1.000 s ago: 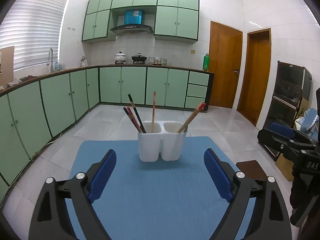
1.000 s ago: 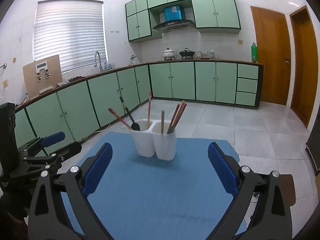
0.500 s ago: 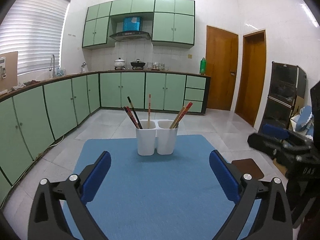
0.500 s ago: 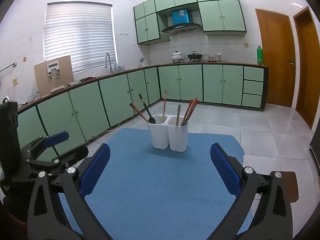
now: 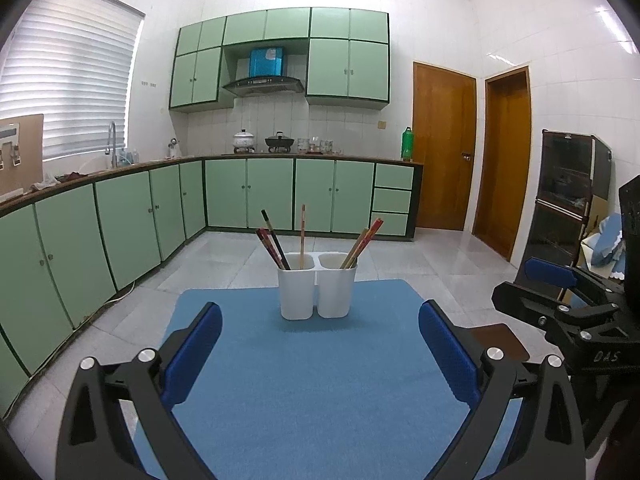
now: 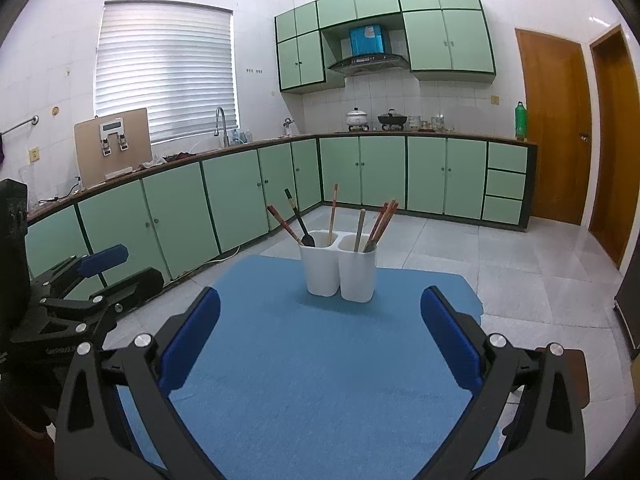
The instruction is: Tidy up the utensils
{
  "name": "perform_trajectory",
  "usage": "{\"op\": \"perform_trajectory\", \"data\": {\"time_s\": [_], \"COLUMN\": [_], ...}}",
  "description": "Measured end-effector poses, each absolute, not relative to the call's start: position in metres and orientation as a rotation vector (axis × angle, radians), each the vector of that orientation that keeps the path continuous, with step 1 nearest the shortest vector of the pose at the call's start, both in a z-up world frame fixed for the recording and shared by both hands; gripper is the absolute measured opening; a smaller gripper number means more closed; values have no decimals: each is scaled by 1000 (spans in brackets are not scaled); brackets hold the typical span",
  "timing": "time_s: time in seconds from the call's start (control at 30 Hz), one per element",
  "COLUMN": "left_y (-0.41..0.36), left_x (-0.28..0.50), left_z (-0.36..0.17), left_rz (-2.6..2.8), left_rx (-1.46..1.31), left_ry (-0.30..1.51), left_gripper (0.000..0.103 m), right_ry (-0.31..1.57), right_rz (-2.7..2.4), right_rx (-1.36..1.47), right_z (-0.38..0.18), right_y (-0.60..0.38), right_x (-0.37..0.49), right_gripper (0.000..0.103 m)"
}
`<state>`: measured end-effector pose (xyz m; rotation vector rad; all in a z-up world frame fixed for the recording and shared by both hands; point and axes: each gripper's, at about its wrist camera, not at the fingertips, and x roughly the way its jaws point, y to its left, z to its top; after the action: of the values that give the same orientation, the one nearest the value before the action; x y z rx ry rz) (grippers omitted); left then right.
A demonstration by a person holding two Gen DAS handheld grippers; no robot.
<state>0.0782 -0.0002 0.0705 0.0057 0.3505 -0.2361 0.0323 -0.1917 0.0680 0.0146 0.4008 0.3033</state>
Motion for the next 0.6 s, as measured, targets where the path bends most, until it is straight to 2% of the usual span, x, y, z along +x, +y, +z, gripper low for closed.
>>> {"op": "perform_trajectory", "data": {"time_s": [0.6], "left_y": [0], "left_x": [71], "left_z": [74], "left_rz": [-224], "left_rx": [5], "left_ry": [321], "left_gripper": [97], "right_ry": [383], "right_rz": [304], "right_rx": [7], "right_z": [73], "right_y": [-193], "right_x": [28], "right_gripper": [97]}}
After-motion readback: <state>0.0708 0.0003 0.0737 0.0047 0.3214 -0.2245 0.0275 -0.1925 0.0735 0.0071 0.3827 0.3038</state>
